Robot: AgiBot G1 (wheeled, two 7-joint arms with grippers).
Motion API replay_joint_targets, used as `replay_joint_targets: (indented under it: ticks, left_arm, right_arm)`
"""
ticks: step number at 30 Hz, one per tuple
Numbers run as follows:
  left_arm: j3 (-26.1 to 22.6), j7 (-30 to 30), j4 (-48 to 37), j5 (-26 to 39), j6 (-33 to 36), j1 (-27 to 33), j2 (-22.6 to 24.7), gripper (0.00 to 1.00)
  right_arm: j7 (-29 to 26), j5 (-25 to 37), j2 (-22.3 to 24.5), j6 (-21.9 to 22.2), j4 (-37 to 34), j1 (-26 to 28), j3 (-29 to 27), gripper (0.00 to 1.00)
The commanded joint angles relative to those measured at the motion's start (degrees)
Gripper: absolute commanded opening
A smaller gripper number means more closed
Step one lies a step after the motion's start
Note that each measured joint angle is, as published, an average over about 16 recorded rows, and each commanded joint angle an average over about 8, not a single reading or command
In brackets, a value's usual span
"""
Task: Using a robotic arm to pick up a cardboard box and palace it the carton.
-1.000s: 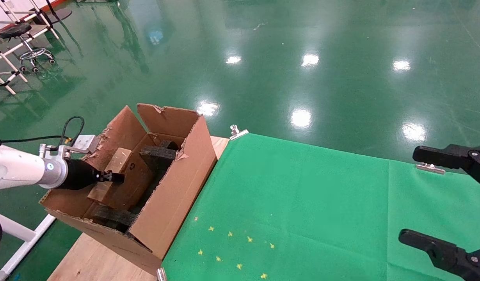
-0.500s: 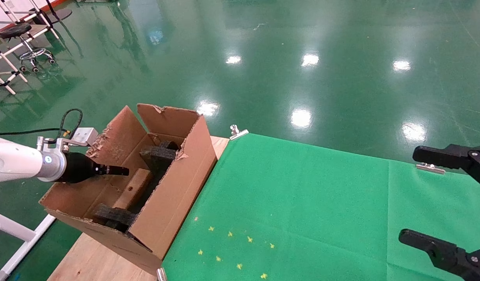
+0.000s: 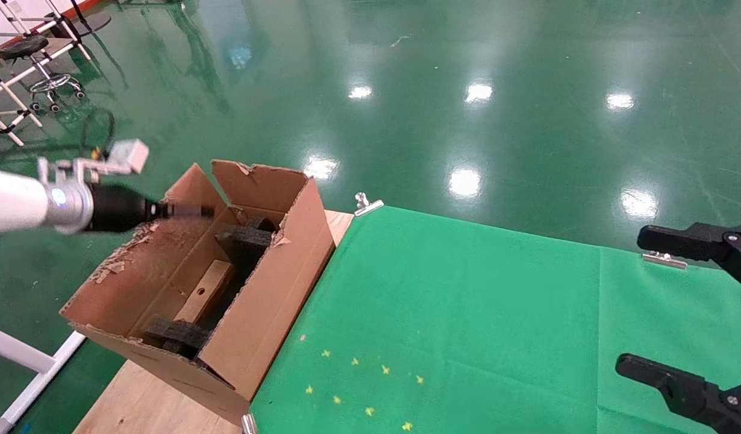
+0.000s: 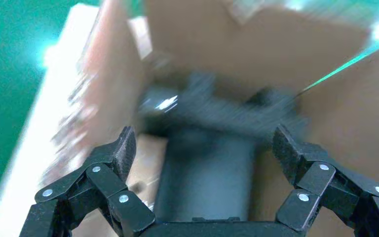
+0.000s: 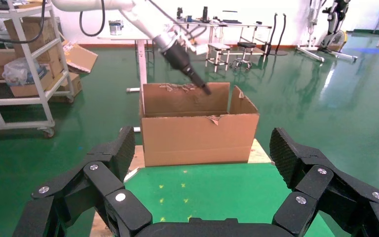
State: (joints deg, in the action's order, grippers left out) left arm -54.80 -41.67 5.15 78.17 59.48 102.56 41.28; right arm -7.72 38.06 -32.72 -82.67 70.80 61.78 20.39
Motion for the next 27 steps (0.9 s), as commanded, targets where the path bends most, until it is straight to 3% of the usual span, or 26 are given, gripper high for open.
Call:
replay_joint_targets:
  ticks: [1, 7, 17, 27]
  left_arm:
    - [1.1, -0.4, 1.1, -1.5, 2.0, 1.5, -0.7, 1.00]
    - [6.0, -3.2, 6.5, -10.0, 10.8, 0.6, -2.3, 1.00]
    - [10.8, -11.2, 18.9, -21.6, 22.5, -6.6, -2.1, 1.00]
    - [12.4, -11.8, 22.6, -24.7, 24.7, -9.2, -1.8, 1.00]
  right_arm:
    - [0.0, 0.0, 0.0, 0.0, 0.0, 0.0, 0.0, 1.00]
    - [0.0, 0.0, 0.0, 0.0, 0.0, 0.0, 0.0, 1.00]
    - [0.0, 0.0, 0.0, 0.0, 0.0, 0.0, 0.0, 1.00]
    - [0.0, 0.0, 0.0, 0.0, 0.0, 0.0, 0.0, 1.00]
